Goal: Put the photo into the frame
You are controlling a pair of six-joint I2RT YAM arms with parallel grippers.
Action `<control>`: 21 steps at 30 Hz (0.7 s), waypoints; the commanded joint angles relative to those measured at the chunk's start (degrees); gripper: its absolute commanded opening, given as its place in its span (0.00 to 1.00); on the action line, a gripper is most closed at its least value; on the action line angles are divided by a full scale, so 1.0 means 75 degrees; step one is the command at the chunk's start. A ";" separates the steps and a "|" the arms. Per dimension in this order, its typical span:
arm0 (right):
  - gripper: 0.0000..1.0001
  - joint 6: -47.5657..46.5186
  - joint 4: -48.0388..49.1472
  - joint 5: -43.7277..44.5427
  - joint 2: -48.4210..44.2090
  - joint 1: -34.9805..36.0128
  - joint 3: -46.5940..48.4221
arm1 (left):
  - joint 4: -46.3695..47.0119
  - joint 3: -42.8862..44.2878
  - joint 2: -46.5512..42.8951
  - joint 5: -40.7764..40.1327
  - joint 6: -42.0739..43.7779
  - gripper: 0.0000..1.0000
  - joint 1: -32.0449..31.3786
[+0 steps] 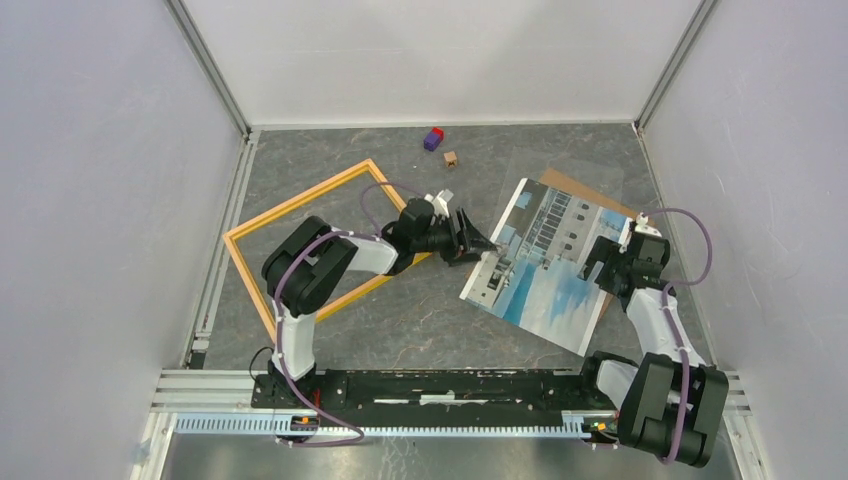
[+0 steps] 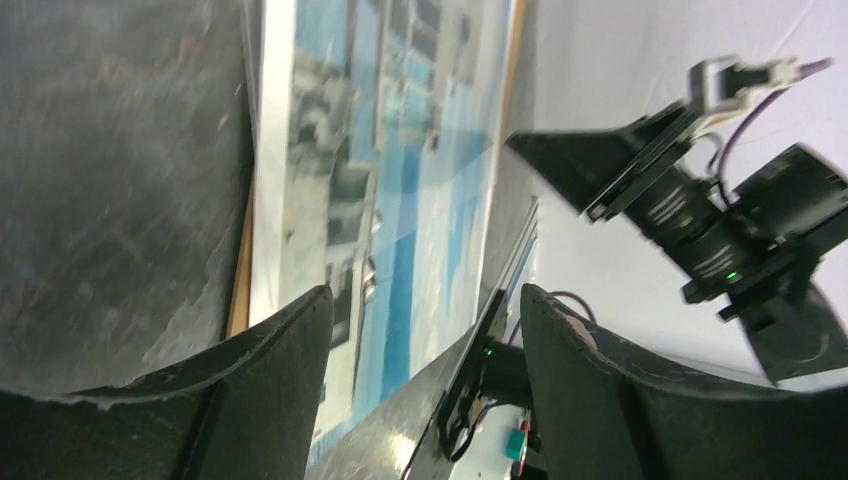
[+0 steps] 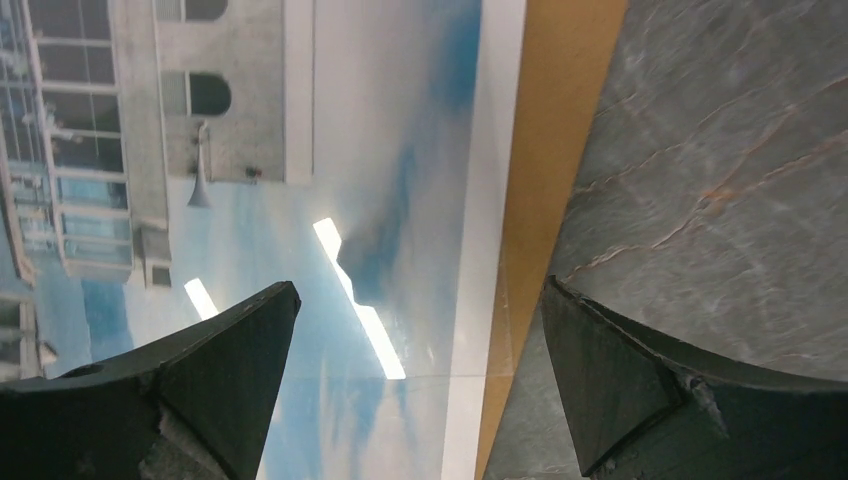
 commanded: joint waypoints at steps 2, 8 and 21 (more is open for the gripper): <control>0.98 0.0074 0.0050 0.0663 0.0553 0.0031 0.0519 | 0.0607 -0.0182 -0.0331 -0.0267 -0.0277 0.77 0.0016; 0.98 0.0200 0.0353 0.0623 0.0738 0.0022 0.0452 | -0.0569 0.0618 -0.0061 -0.0945 0.0557 0.90 0.0088; 0.98 0.0188 0.0635 0.0524 0.1234 0.0025 0.0368 | -0.3125 0.3506 0.1844 -0.1877 0.1244 0.96 -0.0005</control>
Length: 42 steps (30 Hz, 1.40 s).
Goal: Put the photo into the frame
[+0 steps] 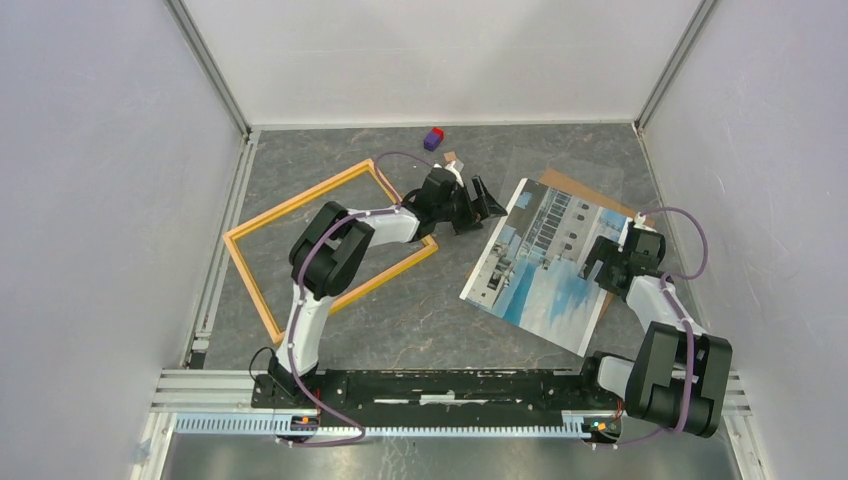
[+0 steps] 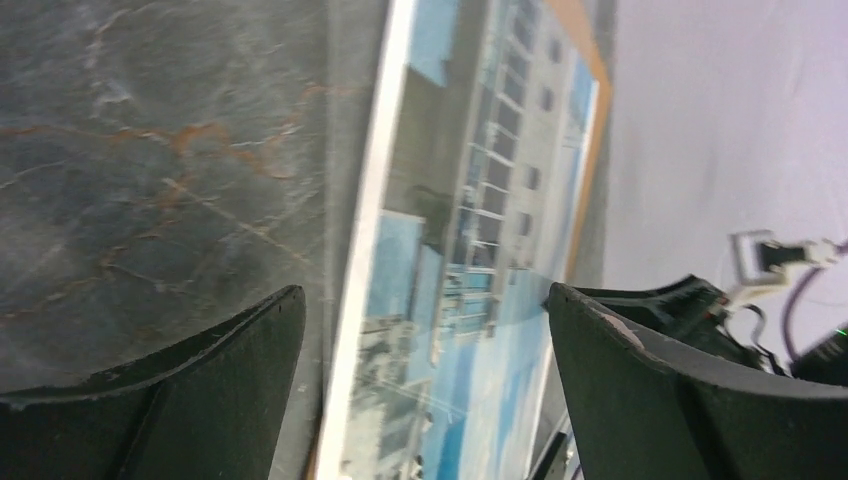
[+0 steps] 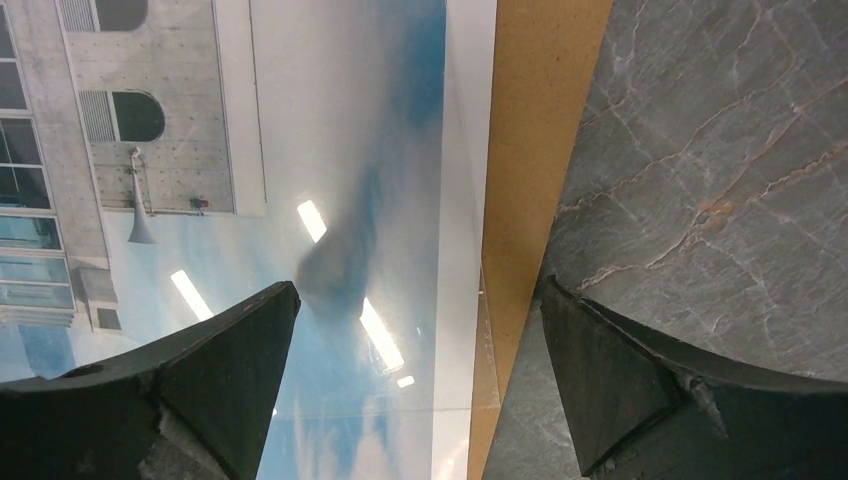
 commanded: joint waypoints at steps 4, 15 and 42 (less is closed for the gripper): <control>0.98 0.0083 0.0430 -0.0041 0.0219 0.0025 0.0067 | -0.1055 0.0757 0.0677 -0.0023 -0.0164 0.96 -0.0130; 0.98 0.0101 0.0629 -0.0917 0.0446 0.0026 -0.0032 | 0.2257 0.0520 0.0988 0.1904 -0.2804 0.92 -0.0007; 0.98 0.0083 0.0648 -0.0957 0.0263 0.0032 -0.0078 | 0.4588 -0.0266 0.1226 0.1339 -0.4521 0.56 -0.0123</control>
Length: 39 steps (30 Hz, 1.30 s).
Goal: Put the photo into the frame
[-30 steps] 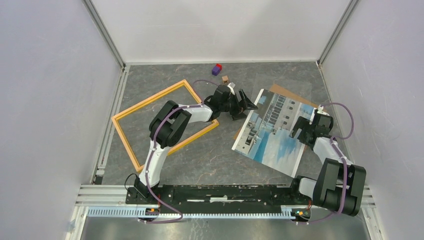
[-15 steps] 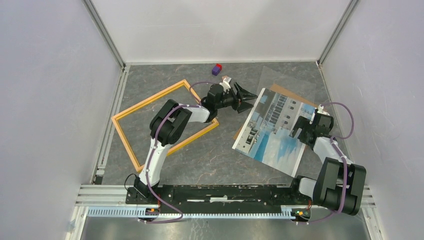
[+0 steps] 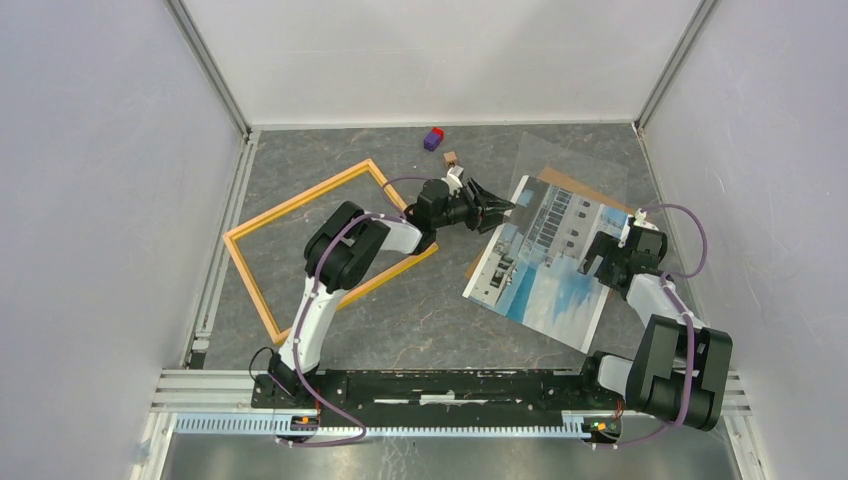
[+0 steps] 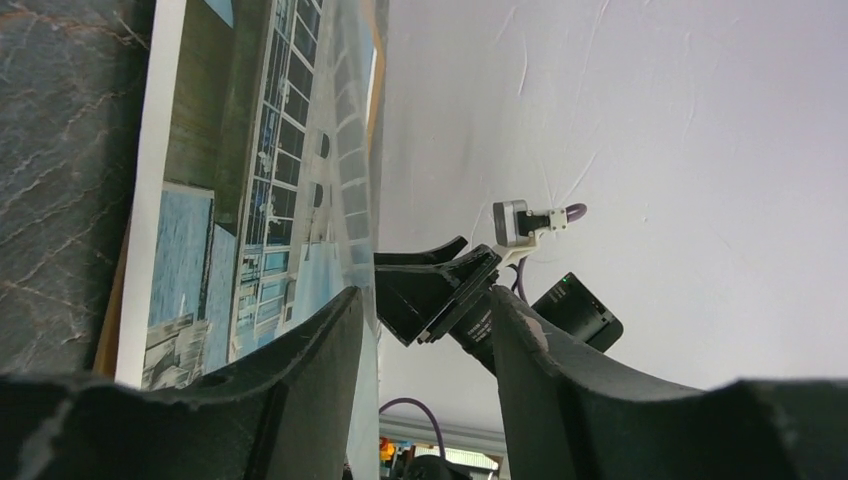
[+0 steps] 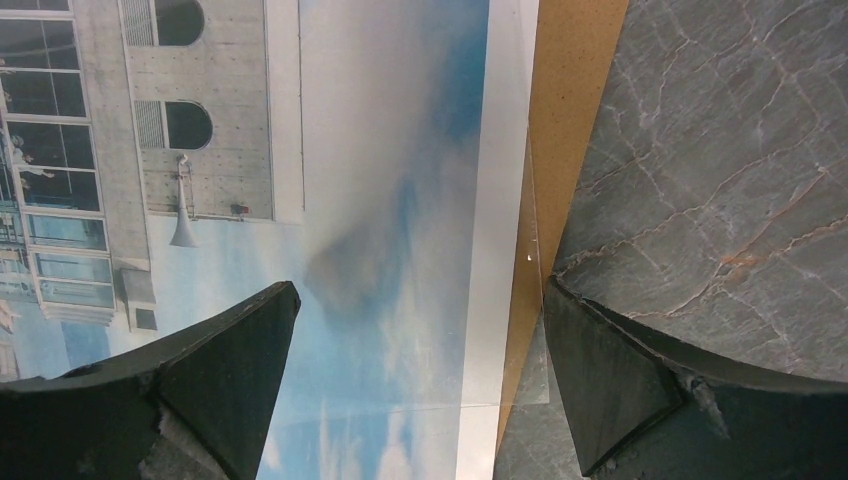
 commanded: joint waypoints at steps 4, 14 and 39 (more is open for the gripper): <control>0.98 0.0127 -0.0055 -0.0500 -0.0069 0.0048 -0.0087 | -0.0861 0.0178 -0.0148 -0.0367 0.0747 0.54 -0.0220; 0.98 0.0022 -0.0195 -0.0299 -0.0384 0.0047 0.0000 | -0.3977 0.0829 -0.0732 -0.0968 0.3056 0.23 -0.0283; 0.98 -0.0758 -0.0215 -0.1445 -0.1895 0.0998 0.0031 | -1.0100 -0.1175 -0.5349 -0.0622 0.7063 0.02 0.2208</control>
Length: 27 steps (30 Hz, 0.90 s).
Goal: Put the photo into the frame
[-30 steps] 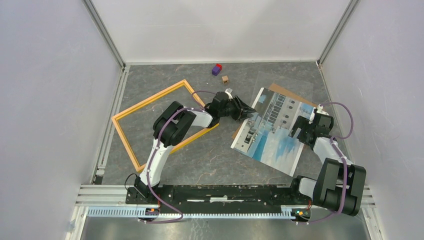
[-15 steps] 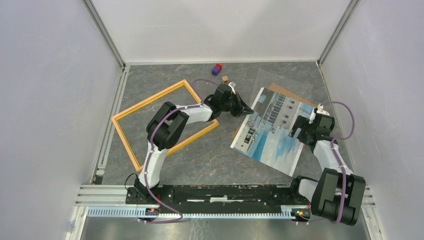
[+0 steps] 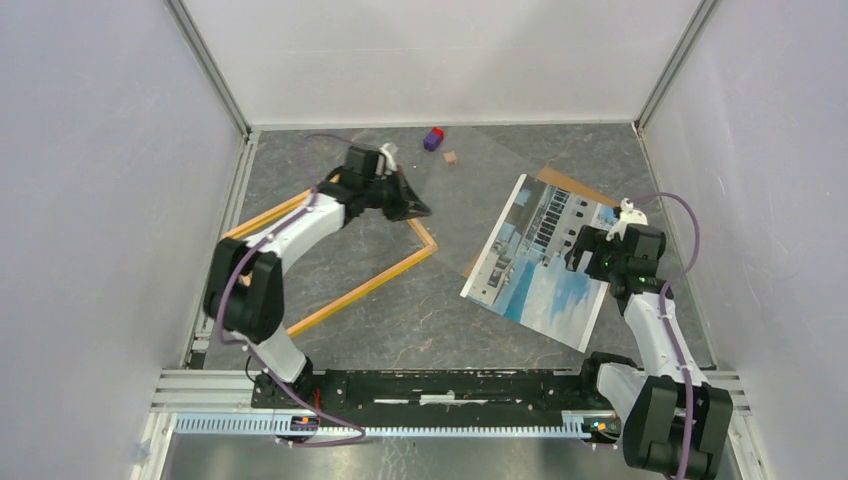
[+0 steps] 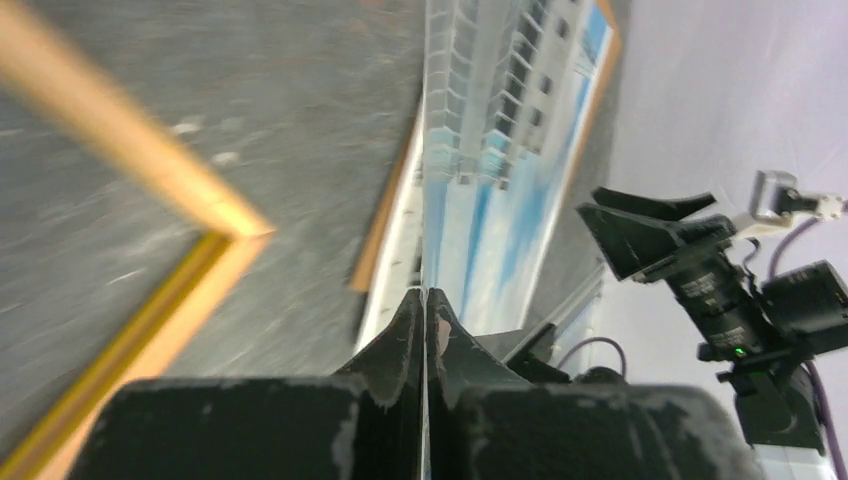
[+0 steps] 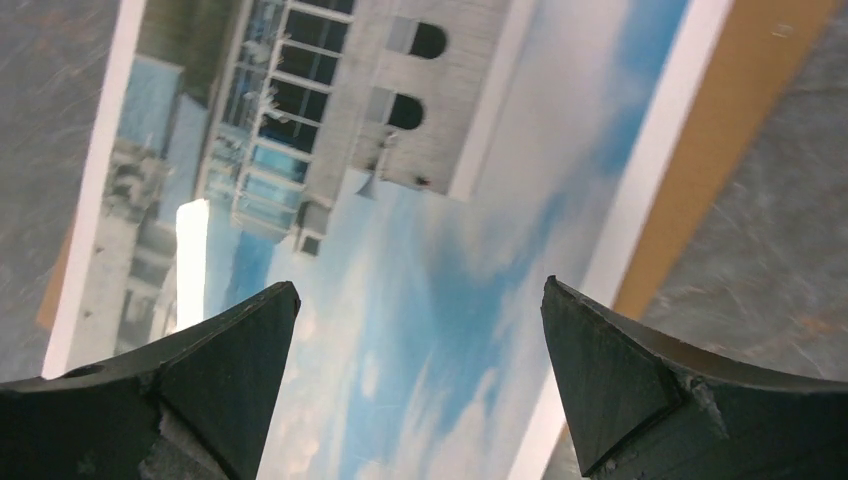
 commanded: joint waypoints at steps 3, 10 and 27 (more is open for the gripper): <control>0.98 -0.0371 0.0352 -0.0498 0.0247 0.0966 0.0044 | -0.3113 -0.0749 -0.1534 -0.1249 0.2436 0.02 0.1201; 0.98 -0.0308 0.0393 -0.0547 0.0812 0.1979 0.0308 | -0.4440 -0.0927 -0.1677 -0.3637 0.3430 0.02 0.1517; 0.98 0.0643 0.1475 -0.1367 0.1882 0.3146 0.0637 | -0.4773 -0.0508 -0.2188 -0.5622 0.3876 0.78 0.1527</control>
